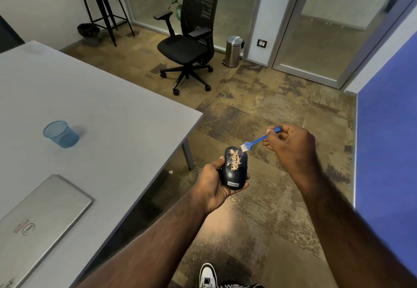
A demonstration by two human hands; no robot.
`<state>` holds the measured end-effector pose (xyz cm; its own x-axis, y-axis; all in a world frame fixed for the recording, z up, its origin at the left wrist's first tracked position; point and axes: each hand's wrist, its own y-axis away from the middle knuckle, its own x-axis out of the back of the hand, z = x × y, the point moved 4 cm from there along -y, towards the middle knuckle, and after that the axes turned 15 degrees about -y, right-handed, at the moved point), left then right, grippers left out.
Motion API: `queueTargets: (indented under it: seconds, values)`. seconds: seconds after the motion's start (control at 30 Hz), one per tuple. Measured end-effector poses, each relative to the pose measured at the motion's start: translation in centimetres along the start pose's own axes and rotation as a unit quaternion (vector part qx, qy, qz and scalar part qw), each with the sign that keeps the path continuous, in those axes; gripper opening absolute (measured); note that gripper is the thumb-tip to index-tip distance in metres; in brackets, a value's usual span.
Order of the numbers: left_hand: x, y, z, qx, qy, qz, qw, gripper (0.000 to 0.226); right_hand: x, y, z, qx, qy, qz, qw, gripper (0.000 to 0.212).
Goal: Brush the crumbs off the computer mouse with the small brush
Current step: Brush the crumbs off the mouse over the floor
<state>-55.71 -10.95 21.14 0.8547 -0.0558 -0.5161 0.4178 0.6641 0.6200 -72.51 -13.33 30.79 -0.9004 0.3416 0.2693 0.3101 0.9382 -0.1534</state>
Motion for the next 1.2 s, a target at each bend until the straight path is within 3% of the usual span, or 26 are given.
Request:
queueTargets:
  seconds: [0.73, 0.9, 1.03, 1.2]
  values:
    - [0.2, 0.4, -0.2, 0.003, -0.007, -0.006, 1.0, 0.048, -0.5, 0.0, -0.4, 0.01, -0.001, -0.012, 1.0, 0.01]
    - [0.2, 0.5, -0.2, 0.001, -0.002, -0.006, 1.0, 0.046, -0.1, -0.2, -0.1, 0.022, 0.06, 0.0, 0.998, 0.013]
    - [0.3, 0.6, -0.1, -0.002, 0.0, -0.008, 1.0, 0.047, 0.3, 0.0, 0.0, -0.018, -0.025, -0.003, 1.0, 0.008]
    - [0.3, 0.8, 0.0, 0.0, 0.003, -0.01, 1.0, 0.049, 0.7, -0.1, 0.8, -0.024, -0.009, 0.017, 1.0, 0.012]
